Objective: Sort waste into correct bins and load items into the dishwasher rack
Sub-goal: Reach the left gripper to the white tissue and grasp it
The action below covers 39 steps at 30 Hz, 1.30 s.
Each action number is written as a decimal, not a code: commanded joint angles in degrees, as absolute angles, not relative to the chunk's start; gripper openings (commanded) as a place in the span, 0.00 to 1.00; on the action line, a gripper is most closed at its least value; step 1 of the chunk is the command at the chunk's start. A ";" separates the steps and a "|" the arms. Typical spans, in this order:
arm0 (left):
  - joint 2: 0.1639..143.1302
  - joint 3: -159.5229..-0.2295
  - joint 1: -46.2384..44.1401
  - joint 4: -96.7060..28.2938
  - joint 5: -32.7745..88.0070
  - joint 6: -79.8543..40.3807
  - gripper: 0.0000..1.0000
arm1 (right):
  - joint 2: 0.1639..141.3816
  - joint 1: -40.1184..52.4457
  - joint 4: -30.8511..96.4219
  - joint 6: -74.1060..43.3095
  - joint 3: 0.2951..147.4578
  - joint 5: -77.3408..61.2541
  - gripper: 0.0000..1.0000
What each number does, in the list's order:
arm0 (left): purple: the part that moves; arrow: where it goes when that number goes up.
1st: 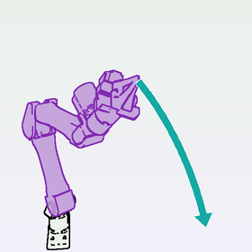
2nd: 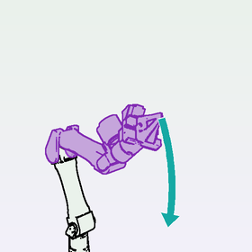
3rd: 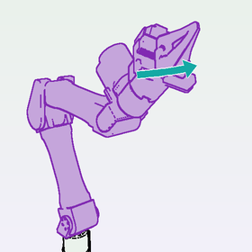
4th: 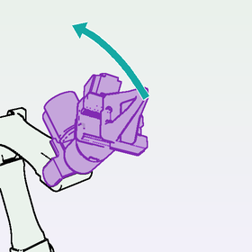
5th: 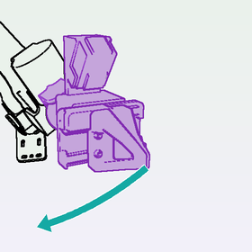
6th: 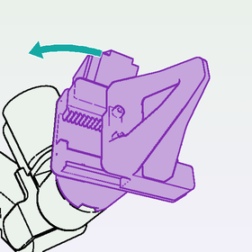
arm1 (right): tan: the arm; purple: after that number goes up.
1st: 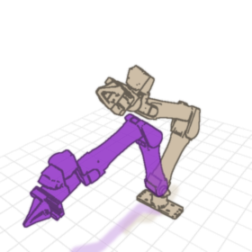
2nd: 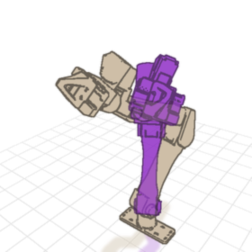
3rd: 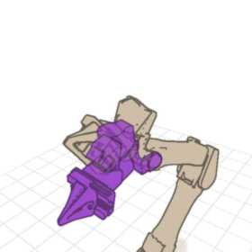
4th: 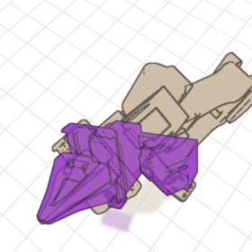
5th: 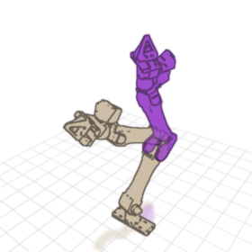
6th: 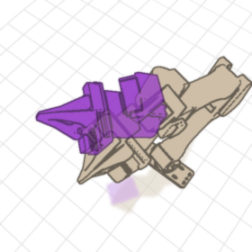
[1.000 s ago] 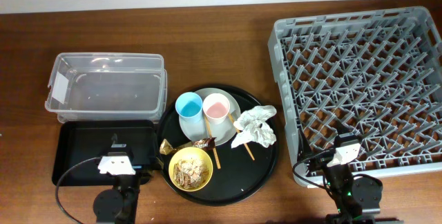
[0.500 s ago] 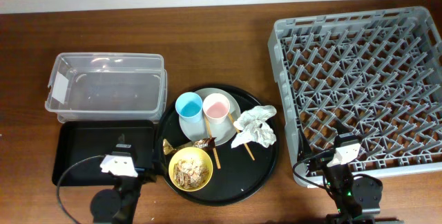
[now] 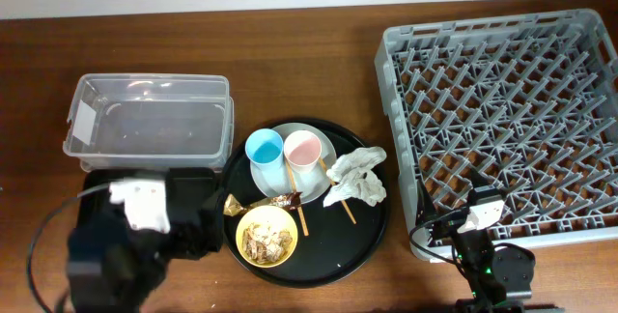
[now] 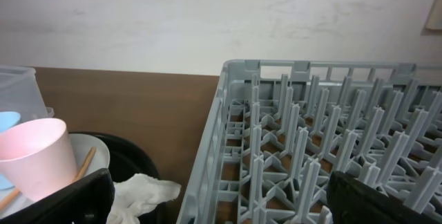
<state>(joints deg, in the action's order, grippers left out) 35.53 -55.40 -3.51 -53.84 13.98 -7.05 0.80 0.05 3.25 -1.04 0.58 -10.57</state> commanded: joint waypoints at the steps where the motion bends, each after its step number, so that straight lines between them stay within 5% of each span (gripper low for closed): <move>1: 47.99 -65.41 -4.01 -60.73 19.62 -6.57 0.99 | 0.40 0.32 3.62 -0.91 0.32 -10.26 0.99; 9: 61.71 -67.64 -5.85 -66.46 25.63 -9.43 0.99 | 0.40 0.32 3.62 -0.91 0.32 -10.26 0.99; 18: 74.04 -67.55 -33.26 -52.53 6.72 -15.68 0.75 | 0.40 0.32 3.62 -0.91 0.32 -10.26 0.99; 25: 88.95 -67.55 -49.17 -32.38 -0.47 4.43 0.83 | 0.40 0.32 3.62 -0.91 0.32 -10.26 0.99; 39: 103.66 -67.55 -50.48 -21.41 2.13 13.85 0.99 | 0.40 0.32 3.62 -0.91 0.32 -10.26 0.99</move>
<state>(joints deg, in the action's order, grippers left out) 101.51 -67.09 -50.57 -22.28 0.67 11.75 0.80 0.05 3.22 -1.04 0.58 -10.55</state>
